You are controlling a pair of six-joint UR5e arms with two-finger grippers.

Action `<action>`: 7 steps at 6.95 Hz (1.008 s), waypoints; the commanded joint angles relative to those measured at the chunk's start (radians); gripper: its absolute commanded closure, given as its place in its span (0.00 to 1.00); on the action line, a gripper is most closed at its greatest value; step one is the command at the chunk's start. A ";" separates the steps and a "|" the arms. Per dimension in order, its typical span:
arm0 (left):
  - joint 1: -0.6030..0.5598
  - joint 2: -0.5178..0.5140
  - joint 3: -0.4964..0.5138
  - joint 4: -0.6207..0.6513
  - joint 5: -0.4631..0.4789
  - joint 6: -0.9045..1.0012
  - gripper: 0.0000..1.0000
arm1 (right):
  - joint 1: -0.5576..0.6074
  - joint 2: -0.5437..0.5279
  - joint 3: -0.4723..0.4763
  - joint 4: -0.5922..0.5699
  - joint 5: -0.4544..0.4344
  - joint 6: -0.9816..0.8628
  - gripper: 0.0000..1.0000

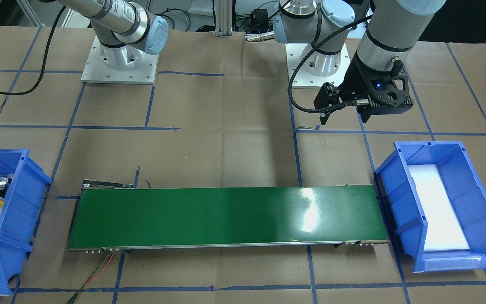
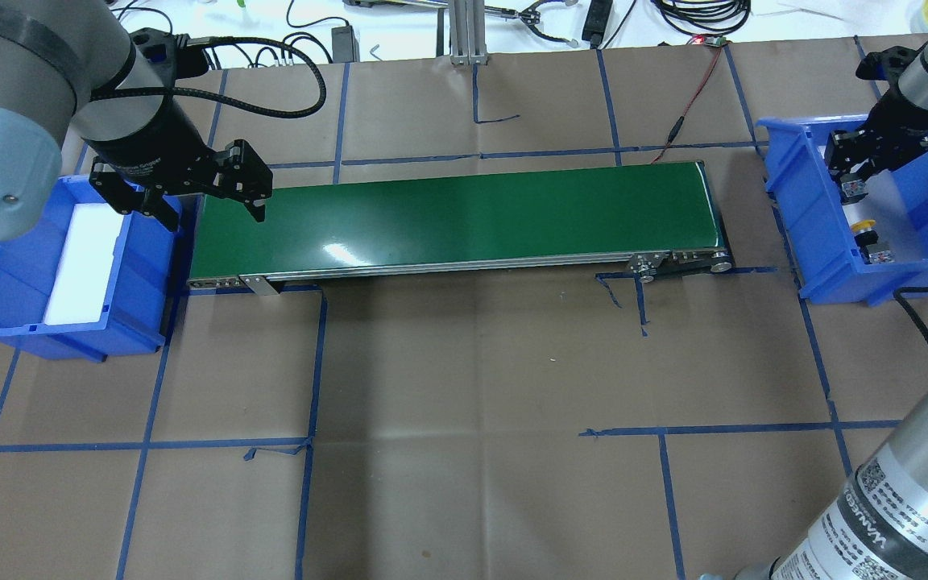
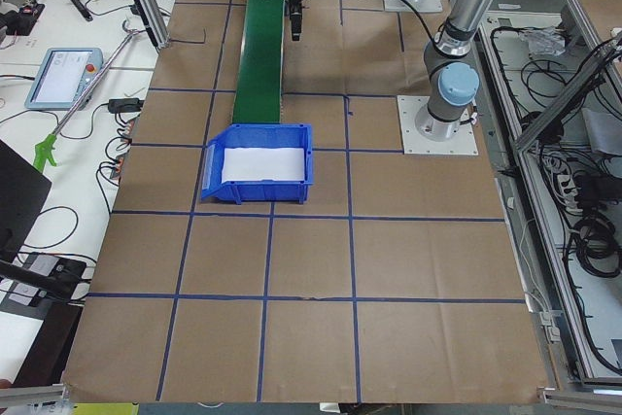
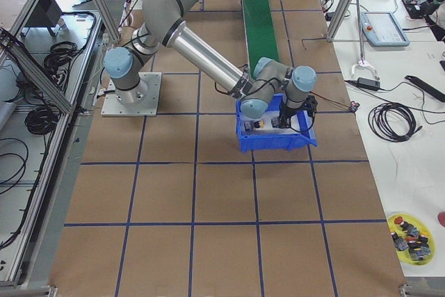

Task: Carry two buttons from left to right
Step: 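Lower the red button onto the foam beside the yellow button and release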

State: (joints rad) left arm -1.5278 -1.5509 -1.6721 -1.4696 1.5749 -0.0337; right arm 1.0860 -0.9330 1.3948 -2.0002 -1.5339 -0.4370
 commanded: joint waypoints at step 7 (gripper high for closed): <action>0.000 0.000 -0.002 0.000 -0.001 0.000 0.00 | 0.124 -0.317 0.000 0.275 -0.022 0.177 0.00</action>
State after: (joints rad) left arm -1.5278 -1.5507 -1.6723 -1.4695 1.5745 -0.0337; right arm 1.1606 -1.1799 1.3887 -1.8051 -1.5558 -0.3669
